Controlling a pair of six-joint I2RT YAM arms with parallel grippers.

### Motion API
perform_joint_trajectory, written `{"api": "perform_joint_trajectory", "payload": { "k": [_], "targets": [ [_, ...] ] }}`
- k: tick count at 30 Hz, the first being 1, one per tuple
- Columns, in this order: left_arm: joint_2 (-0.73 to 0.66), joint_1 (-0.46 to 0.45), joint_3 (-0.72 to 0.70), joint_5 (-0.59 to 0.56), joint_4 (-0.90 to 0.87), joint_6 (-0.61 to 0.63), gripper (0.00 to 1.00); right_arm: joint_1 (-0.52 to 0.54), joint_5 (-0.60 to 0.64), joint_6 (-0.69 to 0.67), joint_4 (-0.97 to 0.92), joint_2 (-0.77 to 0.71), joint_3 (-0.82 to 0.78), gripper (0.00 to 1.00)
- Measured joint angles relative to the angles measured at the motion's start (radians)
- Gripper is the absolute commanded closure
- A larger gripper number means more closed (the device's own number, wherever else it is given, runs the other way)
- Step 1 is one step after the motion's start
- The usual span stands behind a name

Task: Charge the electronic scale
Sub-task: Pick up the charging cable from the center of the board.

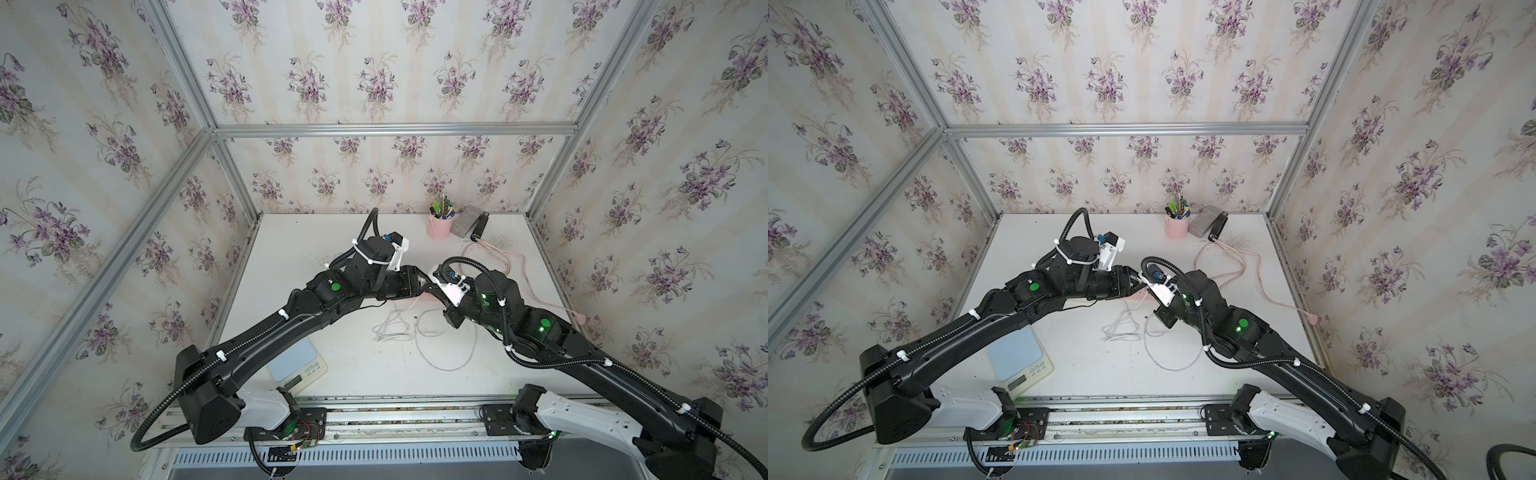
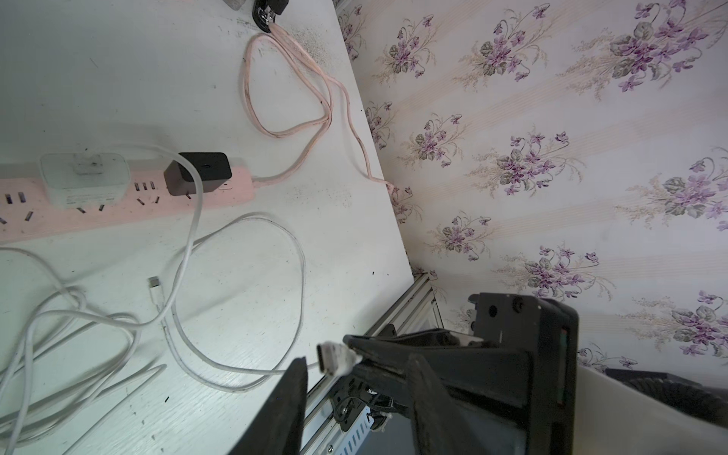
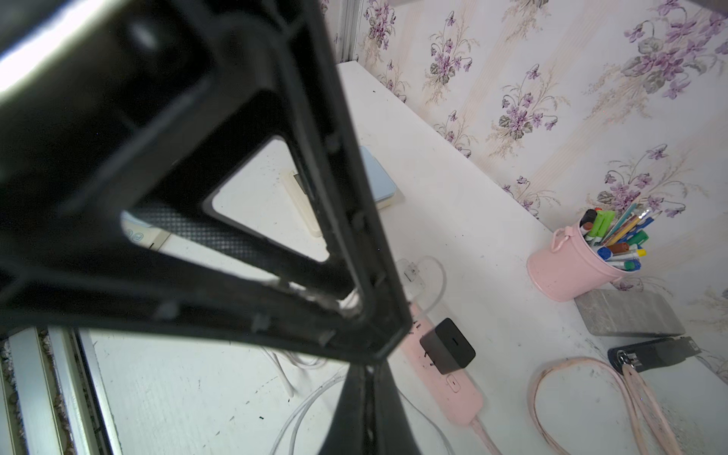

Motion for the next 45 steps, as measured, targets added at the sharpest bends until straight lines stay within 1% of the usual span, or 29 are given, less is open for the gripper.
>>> {"api": "perform_joint_trajectory", "payload": {
  "k": [4, 9, 12, 14, 16, 17, 19, 21, 23, 24, 26, 29, 31, 33, 35, 38, 41, 45],
  "targets": [
    [-0.002, 0.014, -0.008, 0.002, -0.006, -0.008, 0.73, 0.016, 0.006, -0.014, 0.0, -0.003, -0.011, 1.0],
    [-0.004, 0.027, -0.013, 0.005, -0.006, -0.011, 0.8, 0.024, -0.004, -0.029, 0.003, -0.009, -0.019, 1.0],
    [-0.003, 0.028, -0.013, 0.011, -0.006, -0.013, 0.82, 0.025, -0.012, -0.035, 0.006, -0.009, -0.021, 1.0],
    [0.0, 0.028, -0.014, 0.021, -0.006, -0.016, 0.88, 0.026, -0.013, -0.037, 0.007, -0.006, -0.021, 1.0],
    [0.003, 0.029, -0.015, 0.034, -0.004, -0.018, 1.0, 0.026, -0.016, -0.038, 0.007, -0.002, -0.024, 1.0],
    [0.005, 0.029, -0.015, 0.04, 0.0, -0.017, 1.0, 0.026, -0.016, -0.038, 0.007, -0.002, -0.029, 0.98],
    [0.005, 0.029, -0.018, 0.043, 0.0, -0.015, 1.0, 0.026, -0.016, -0.032, 0.012, -0.004, -0.035, 0.69],
    [-0.002, 0.036, -0.024, 0.055, 0.003, -0.004, 1.0, 0.026, -0.011, -0.006, 0.031, -0.018, -0.045, 0.52],
    [-0.025, 0.051, -0.044, 0.072, 0.026, 0.017, 1.0, 0.012, -0.02, 0.029, 0.055, -0.052, -0.056, 0.41],
    [-0.047, 0.062, -0.064, 0.079, 0.052, 0.029, 1.0, -0.009, -0.037, 0.056, 0.076, -0.077, -0.066, 0.38],
    [-0.089, 0.083, -0.113, 0.093, 0.123, 0.047, 1.0, -0.085, -0.103, 0.132, 0.129, -0.127, -0.097, 0.37],
    [-0.128, 0.118, -0.193, 0.133, 0.271, 0.054, 1.0, -0.254, -0.283, 0.288, 0.238, -0.175, -0.166, 0.37],
    [-0.133, 0.136, -0.237, 0.161, 0.381, 0.047, 1.0, -0.38, -0.424, 0.432, 0.352, -0.185, -0.23, 0.37],
    [-0.132, 0.141, -0.269, 0.181, 0.478, 0.038, 1.0, -0.451, -0.541, 0.579, 0.481, -0.169, -0.286, 0.37],
    [-0.131, 0.14, -0.301, 0.198, 0.58, 0.028, 1.0, -0.473, -0.652, 0.708, 0.599, -0.137, -0.313, 0.37],
    [-0.131, 0.141, -0.342, 0.209, 0.703, 0.013, 1.0, -0.479, -0.775, 0.859, 0.768, -0.088, -0.315, 0.37],
    [-0.131, 0.141, -0.374, 0.206, 0.798, 0.002, 1.0, -0.479, -0.861, 0.981, 0.911, -0.054, -0.327, 0.38],
    [-0.136, 0.141, -0.415, 0.186, 0.904, -0.006, 1.0, -0.474, -0.903, 1.1, 1.016, -0.016, -0.333, 0.44]
  ]
}}
